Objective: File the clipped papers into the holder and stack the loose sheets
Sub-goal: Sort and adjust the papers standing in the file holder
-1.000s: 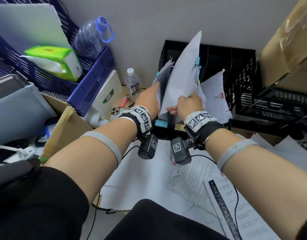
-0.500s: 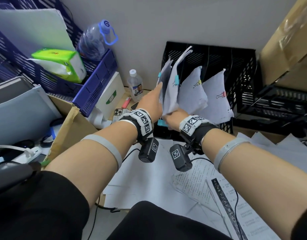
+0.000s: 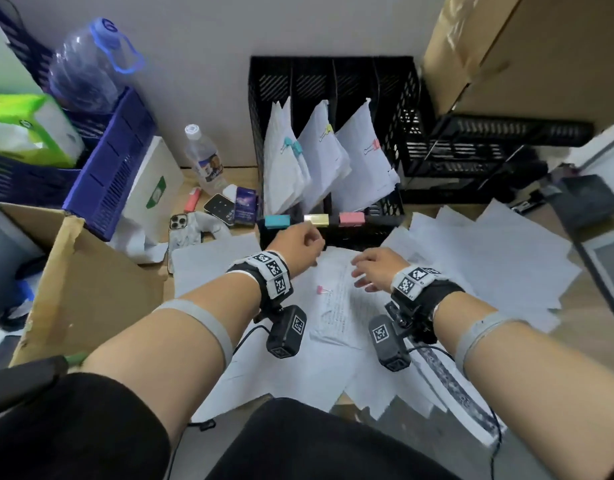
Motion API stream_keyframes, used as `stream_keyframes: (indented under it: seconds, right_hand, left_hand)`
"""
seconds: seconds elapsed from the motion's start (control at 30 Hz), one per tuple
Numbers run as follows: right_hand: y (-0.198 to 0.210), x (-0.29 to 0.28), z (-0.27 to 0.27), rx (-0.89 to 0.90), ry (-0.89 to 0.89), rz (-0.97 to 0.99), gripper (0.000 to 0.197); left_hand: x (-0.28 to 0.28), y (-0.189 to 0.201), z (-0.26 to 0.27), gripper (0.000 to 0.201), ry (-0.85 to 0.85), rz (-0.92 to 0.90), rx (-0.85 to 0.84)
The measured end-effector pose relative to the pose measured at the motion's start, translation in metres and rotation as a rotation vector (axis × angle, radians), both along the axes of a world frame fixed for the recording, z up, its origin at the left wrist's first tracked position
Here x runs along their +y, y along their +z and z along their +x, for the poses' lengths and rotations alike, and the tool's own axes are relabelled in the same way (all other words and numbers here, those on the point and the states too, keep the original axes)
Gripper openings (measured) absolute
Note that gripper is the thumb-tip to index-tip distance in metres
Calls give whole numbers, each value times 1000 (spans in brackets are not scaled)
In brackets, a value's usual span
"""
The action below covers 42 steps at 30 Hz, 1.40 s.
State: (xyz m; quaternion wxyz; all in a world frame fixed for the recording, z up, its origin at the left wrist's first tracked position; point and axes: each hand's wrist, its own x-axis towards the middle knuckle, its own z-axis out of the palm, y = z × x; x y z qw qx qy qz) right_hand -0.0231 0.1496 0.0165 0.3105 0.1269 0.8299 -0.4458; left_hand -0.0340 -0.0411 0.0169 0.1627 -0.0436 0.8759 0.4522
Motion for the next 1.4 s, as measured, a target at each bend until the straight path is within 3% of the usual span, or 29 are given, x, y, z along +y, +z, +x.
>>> stream_keyframes:
  seconds: [0.17,0.33,0.47,0.57,0.7,0.8,0.87,1.0,1.13,1.2,1.3,1.4]
  right_hand:
    - [-34,79,61,-65,23,352,26]
    - [-53,129,101,-181,65,384,44]
    - [-65,146,104,-150,196,414,44]
    - [-73,163,97,-113,237,435,36]
    - [-76,187,84,-81,191,390,32]
    - [-69,199,64,-4,117,422,45]
    - [-65,205,49,45,82,460,56]
    - [-63,201,25,118,115,404,63]
    - [-58,177,13,53,212,344,23]
    - [-60,166,10,84,230,334,28]
    - [-54,148,12,122,252,260,19]
    - [-48,137,14,116,222,219,13]
  left_hand:
    - [62,-49,30,6,-226,20,-310]
    - [114,-92,51,59,-273,3,-458]
    - [146,-101,52,71,-172,18,-460]
    - [166,-104,50,66,-88,26,-476]
    - [177,-108,50,43,101,61,-505]
    - [175,-94,50,23,29,-9,-424]
    - [168,-83,49,21,-12,-42,-370]
    - [139,-67,51,18,127,11,-389]
    - [105,-46,59,19,241,-36,-379]
    - [87,-39,65,17,297,-43,-375]
    - [67,-34,71,21,434,77,-388]
    - [54,-30,78,8,517,173,-406]
